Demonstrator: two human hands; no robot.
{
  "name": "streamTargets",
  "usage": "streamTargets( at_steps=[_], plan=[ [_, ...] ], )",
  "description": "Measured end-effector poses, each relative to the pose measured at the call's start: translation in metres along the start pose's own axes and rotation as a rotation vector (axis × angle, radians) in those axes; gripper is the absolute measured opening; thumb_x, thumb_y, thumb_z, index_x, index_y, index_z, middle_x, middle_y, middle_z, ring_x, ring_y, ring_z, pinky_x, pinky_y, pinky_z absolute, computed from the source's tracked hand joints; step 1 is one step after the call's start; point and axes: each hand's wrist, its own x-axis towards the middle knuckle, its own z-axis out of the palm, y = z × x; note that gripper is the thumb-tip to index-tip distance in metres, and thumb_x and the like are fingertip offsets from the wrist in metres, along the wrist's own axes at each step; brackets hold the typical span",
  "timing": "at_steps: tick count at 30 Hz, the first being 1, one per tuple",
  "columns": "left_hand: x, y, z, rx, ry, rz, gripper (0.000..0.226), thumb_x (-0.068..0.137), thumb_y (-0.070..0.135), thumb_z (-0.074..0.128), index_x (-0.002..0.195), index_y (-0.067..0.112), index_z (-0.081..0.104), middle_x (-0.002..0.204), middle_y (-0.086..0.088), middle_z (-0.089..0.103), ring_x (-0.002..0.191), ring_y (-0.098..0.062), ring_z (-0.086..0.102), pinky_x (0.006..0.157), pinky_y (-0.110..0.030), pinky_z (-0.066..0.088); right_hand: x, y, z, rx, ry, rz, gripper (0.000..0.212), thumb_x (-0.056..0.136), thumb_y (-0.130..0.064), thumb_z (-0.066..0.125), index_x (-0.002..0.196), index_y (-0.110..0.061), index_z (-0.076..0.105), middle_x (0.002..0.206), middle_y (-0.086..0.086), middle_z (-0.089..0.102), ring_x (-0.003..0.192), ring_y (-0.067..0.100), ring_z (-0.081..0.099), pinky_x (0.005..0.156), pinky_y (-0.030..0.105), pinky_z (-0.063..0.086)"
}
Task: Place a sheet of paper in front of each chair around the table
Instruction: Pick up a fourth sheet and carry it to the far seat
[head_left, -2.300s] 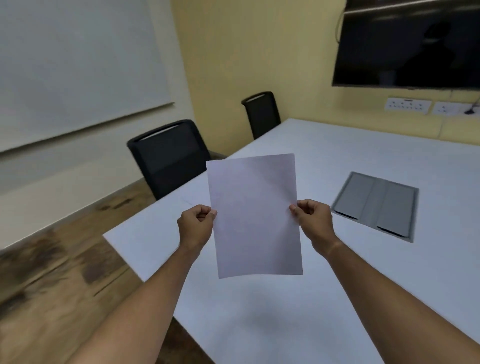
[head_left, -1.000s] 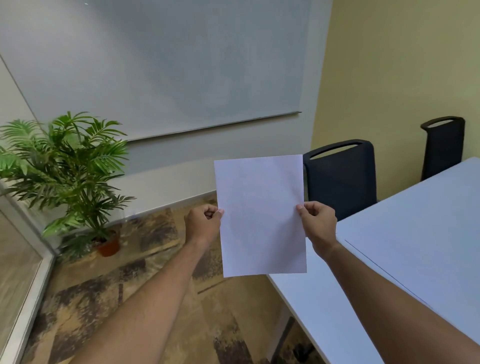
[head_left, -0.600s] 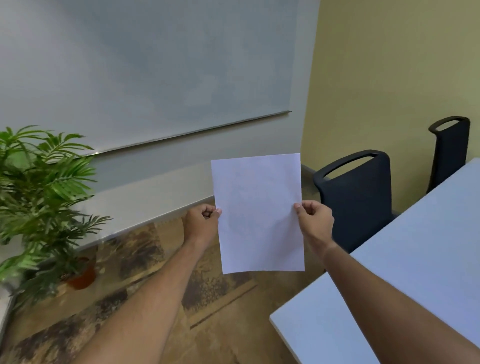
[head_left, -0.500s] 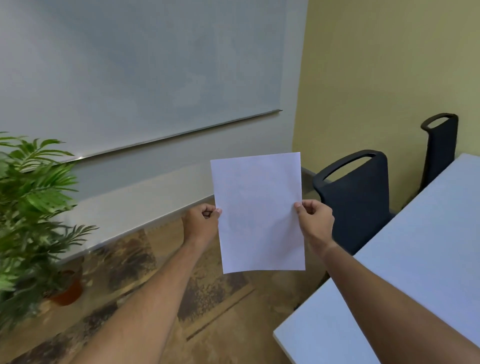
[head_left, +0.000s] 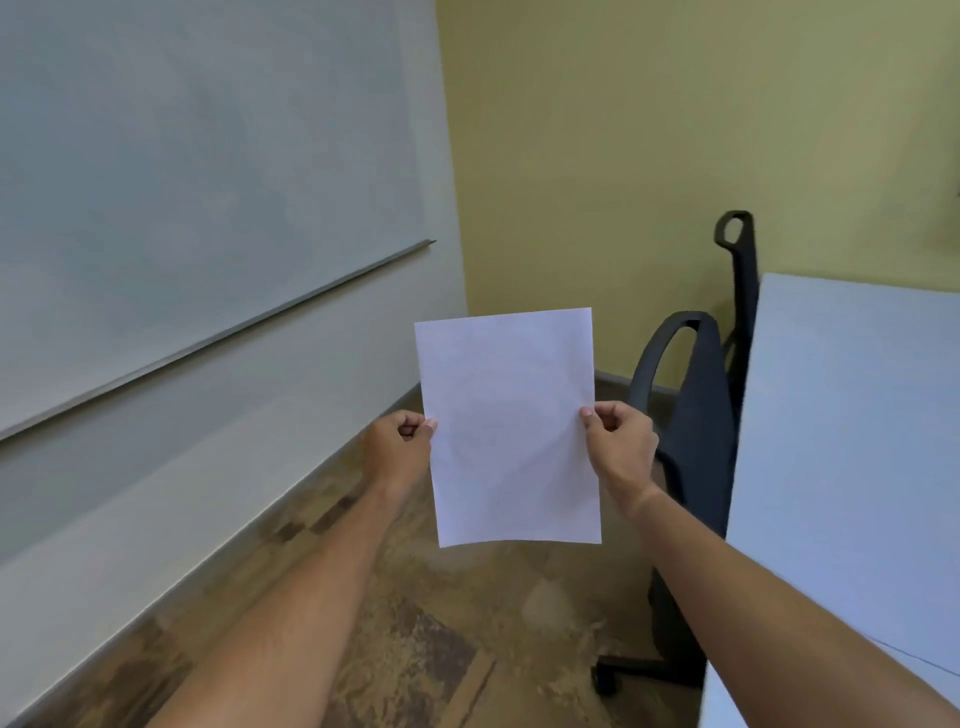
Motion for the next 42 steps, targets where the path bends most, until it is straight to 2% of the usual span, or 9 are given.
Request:
streamTargets(
  at_steps=[4, 9, 14, 17, 23, 29, 36, 37, 42],
  plan=[
    [0.033, 0.000, 0.013, -0.020, -0.033, 0.025, 0.029, 0.087, 0.015, 0.071, 0.064, 0.028, 0.060, 0.065, 0.014, 0.061, 0.059, 0.002, 0.056, 0.051, 0.001, 0.037, 0.022, -0.006, 0.016, -0.009, 0.042, -0.002, 0.022, 0.093, -0.021, 0.065, 0.074, -0.031, 0.063, 0.077, -0.013, 0.066, 0.074, 0.002, 0.061, 0.061, 0.015, 0.043],
    [0.120, 0.004, 0.066, -0.010, -0.084, 0.068, 0.015, 0.088, 0.017, 0.070, 0.073, 0.017, 0.065, 0.066, 0.011, 0.061, 0.061, 0.000, 0.055, 0.053, -0.003, 0.036, 0.098, -0.003, 0.048, -0.034, 0.167, 0.002, 0.014, 0.093, -0.023, 0.066, 0.079, -0.027, 0.065, 0.078, -0.012, 0.066, 0.079, 0.010, 0.064, 0.076, 0.027, 0.050],
    [0.200, 0.022, 0.130, -0.033, -0.088, 0.086, 0.012, 0.089, 0.015, 0.068, 0.081, 0.006, 0.068, 0.076, -0.005, 0.066, 0.068, -0.015, 0.057, 0.066, -0.020, 0.045, 0.190, -0.008, 0.075, 0.003, 0.243, 0.025, 0.011, 0.092, -0.023, 0.065, 0.082, -0.021, 0.068, 0.078, -0.009, 0.066, 0.083, 0.017, 0.065, 0.081, 0.033, 0.053],
    [0.253, 0.035, 0.172, -0.037, -0.098, 0.095, 0.012, 0.089, 0.018, 0.068, 0.084, 0.007, 0.070, 0.079, -0.006, 0.067, 0.073, -0.018, 0.060, 0.074, -0.028, 0.050, 0.246, -0.012, 0.088, 0.016, 0.276, 0.026, 0.015, 0.092, -0.022, 0.066, 0.077, -0.024, 0.066, 0.075, -0.012, 0.064, 0.079, 0.015, 0.064, 0.078, 0.030, 0.052],
    [0.332, 0.054, 0.261, -0.081, -0.165, 0.132, 0.013, 0.089, 0.020, 0.068, 0.078, 0.015, 0.066, 0.070, 0.009, 0.062, 0.063, -0.003, 0.056, 0.055, -0.013, 0.040, 0.338, -0.001, 0.086, 0.011, 0.357, 0.051, 0.011, 0.093, -0.021, 0.066, 0.082, -0.022, 0.066, 0.078, -0.009, 0.065, 0.078, 0.012, 0.063, 0.079, 0.031, 0.054],
    [0.399, 0.066, 0.362, -0.134, -0.295, 0.152, 0.015, 0.089, 0.021, 0.068, 0.074, 0.019, 0.064, 0.069, 0.011, 0.063, 0.062, -0.001, 0.056, 0.056, -0.014, 0.040, 0.422, 0.017, 0.075, -0.013, 0.471, 0.042, 0.013, 0.092, -0.021, 0.066, 0.079, -0.024, 0.065, 0.080, -0.008, 0.067, 0.076, 0.005, 0.061, 0.065, 0.016, 0.045],
    [0.476, 0.092, 0.498, -0.184, -0.545, 0.254, 0.020, 0.088, 0.019, 0.069, 0.069, 0.022, 0.063, 0.068, 0.008, 0.063, 0.060, -0.005, 0.055, 0.055, -0.012, 0.041, 0.524, 0.041, 0.055, -0.051, 0.672, 0.065, 0.017, 0.092, -0.024, 0.066, 0.077, -0.031, 0.063, 0.078, -0.015, 0.065, 0.076, 0.001, 0.061, 0.065, 0.014, 0.043],
    [0.475, 0.093, 0.500, -0.184, -0.559, 0.258, 0.021, 0.088, 0.019, 0.069, 0.068, 0.022, 0.063, 0.068, 0.008, 0.063, 0.060, -0.005, 0.055, 0.054, -0.010, 0.040, 0.525, 0.042, 0.052, -0.045, 0.672, 0.073, 0.015, 0.092, -0.024, 0.066, 0.078, -0.030, 0.064, 0.078, -0.015, 0.065, 0.076, 0.001, 0.061, 0.064, 0.013, 0.043],
    [0.506, 0.125, 0.593, -0.222, -0.710, 0.307, 0.020, 0.088, 0.018, 0.070, 0.069, 0.022, 0.063, 0.067, 0.009, 0.062, 0.058, 0.000, 0.053, 0.047, 0.000, 0.036, 0.588, 0.058, 0.028, -0.067, 0.864, 0.142, 0.008, 0.091, -0.025, 0.067, 0.084, -0.023, 0.068, 0.079, -0.013, 0.067, 0.078, 0.005, 0.063, 0.076, 0.025, 0.051]
  ],
)
